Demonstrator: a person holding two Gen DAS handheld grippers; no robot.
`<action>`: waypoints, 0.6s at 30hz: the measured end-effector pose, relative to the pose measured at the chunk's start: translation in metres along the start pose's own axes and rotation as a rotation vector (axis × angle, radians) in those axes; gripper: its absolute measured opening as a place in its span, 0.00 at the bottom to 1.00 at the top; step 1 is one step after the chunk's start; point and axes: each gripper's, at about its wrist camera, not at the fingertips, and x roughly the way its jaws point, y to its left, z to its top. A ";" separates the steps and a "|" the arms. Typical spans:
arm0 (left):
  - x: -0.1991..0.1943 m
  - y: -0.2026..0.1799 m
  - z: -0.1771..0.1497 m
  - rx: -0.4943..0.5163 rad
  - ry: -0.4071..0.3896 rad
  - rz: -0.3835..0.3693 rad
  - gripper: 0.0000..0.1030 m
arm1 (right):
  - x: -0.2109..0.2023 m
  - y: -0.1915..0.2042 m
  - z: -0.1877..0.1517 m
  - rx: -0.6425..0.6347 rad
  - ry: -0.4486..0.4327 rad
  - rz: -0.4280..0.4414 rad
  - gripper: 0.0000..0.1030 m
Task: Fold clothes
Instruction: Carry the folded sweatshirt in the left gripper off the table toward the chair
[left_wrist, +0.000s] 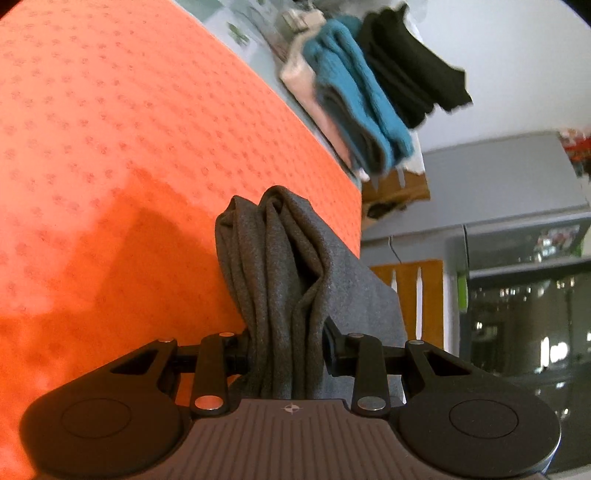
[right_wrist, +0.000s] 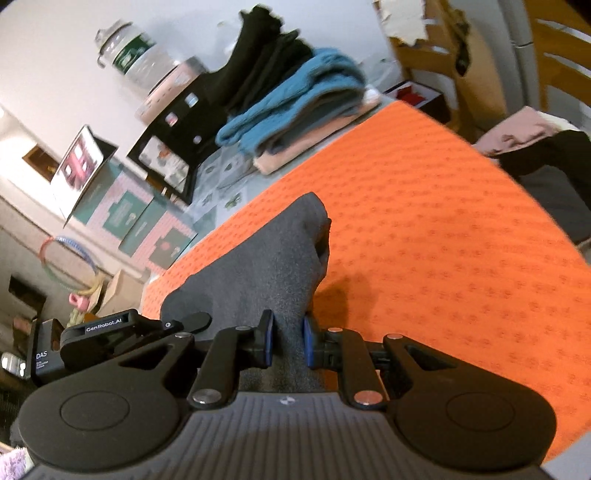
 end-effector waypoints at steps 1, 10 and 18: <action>0.004 -0.007 -0.004 0.014 0.003 0.002 0.35 | -0.007 -0.007 0.000 0.011 -0.010 -0.001 0.18; 0.052 -0.074 -0.052 0.046 -0.048 0.014 0.35 | -0.049 -0.087 0.035 0.008 -0.031 0.054 0.17; 0.118 -0.142 -0.088 0.017 -0.106 0.021 0.35 | -0.079 -0.174 0.110 -0.031 -0.007 0.094 0.17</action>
